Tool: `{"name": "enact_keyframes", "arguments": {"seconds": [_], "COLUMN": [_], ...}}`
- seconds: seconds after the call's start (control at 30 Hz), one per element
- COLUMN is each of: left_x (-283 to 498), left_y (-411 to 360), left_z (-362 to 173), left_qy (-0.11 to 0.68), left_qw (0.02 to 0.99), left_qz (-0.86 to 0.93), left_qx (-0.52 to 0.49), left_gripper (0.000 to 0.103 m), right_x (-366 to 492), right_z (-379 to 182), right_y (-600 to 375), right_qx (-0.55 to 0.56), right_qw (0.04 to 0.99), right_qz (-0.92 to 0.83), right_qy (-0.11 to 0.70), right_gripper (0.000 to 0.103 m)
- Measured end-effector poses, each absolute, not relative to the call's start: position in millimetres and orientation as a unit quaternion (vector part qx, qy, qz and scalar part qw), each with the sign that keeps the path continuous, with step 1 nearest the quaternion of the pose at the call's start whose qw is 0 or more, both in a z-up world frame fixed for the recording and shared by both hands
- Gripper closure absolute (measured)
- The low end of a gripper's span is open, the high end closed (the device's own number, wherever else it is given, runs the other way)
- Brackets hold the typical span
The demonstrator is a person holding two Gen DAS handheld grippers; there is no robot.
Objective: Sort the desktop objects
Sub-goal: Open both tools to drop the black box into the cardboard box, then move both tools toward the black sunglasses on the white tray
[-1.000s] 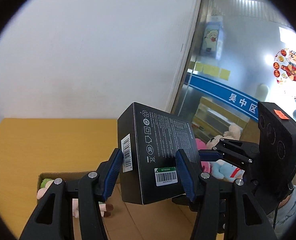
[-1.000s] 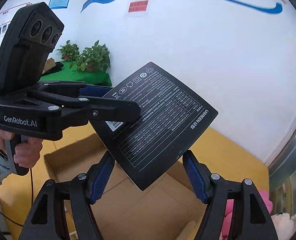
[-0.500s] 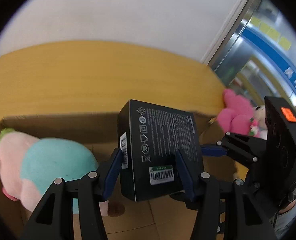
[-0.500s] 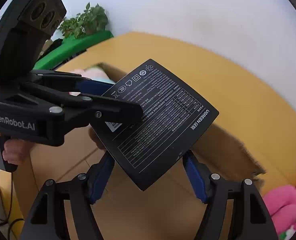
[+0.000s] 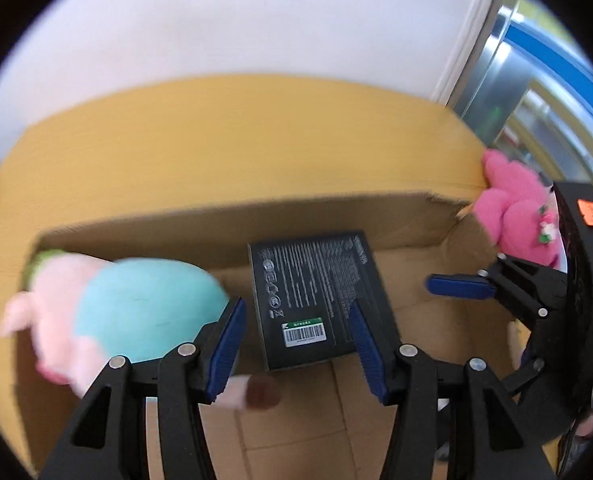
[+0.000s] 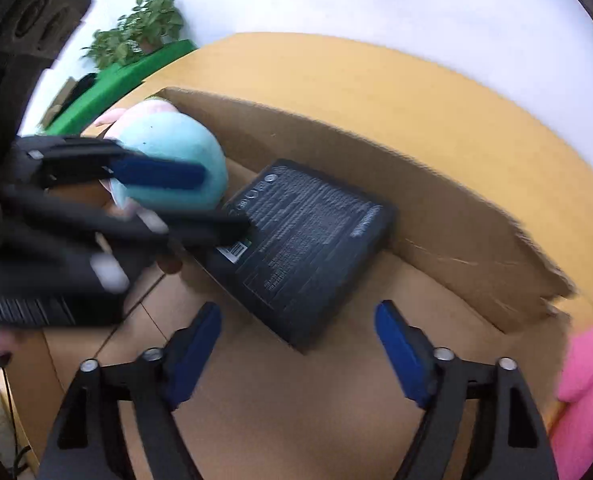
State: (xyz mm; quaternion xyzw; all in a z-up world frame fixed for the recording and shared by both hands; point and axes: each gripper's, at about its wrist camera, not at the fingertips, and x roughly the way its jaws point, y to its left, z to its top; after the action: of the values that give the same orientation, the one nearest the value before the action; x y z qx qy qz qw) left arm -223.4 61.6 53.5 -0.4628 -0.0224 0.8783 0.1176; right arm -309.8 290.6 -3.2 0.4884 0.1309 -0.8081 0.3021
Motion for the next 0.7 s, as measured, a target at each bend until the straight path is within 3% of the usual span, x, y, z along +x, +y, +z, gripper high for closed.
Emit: {"name": "enact_keyframes", "arguments": {"seconds": [0.1,0.2,0.27,0.4,0.7], "left_x": [-185.1,-139.1,-107.6,-44.3,38.7], "left_y": [43.8,37.6,38.4,37.9,36.1], "left_z": [90.9,127.8,146.2,164.3,161.7], "left_qy": [-0.014,-0.013,-0.017,-0.006,0.0], "left_qw": [0.117,0.117,0.114,0.124,0.115], "left_qz": [0.909,0.936,0.952,0.97,0.978], "left_qx": [-0.4,-0.331,-0.283,-0.207,-0.175], "left_gripper": [0.048,0.035,0.023,0.022,0.022], "right_x": [-285.2,-235.6,-190.0,-124.5,-23.0], "right_z": [23.5,63.4,90.3,116.4,134.2], "right_y": [314.5,331.0,347.9,342.7,303.0], "right_qx": [0.465,0.41,0.361,0.317,0.287], "right_qw": [0.266,0.236,0.209,0.181,0.131], "right_qz": [-0.838,-0.879,-0.908,-0.93,-0.948], "right_qy": [0.104,0.066,0.047,0.033,0.053], "right_gripper": [0.018,0.0,0.0,0.0,0.0]}}
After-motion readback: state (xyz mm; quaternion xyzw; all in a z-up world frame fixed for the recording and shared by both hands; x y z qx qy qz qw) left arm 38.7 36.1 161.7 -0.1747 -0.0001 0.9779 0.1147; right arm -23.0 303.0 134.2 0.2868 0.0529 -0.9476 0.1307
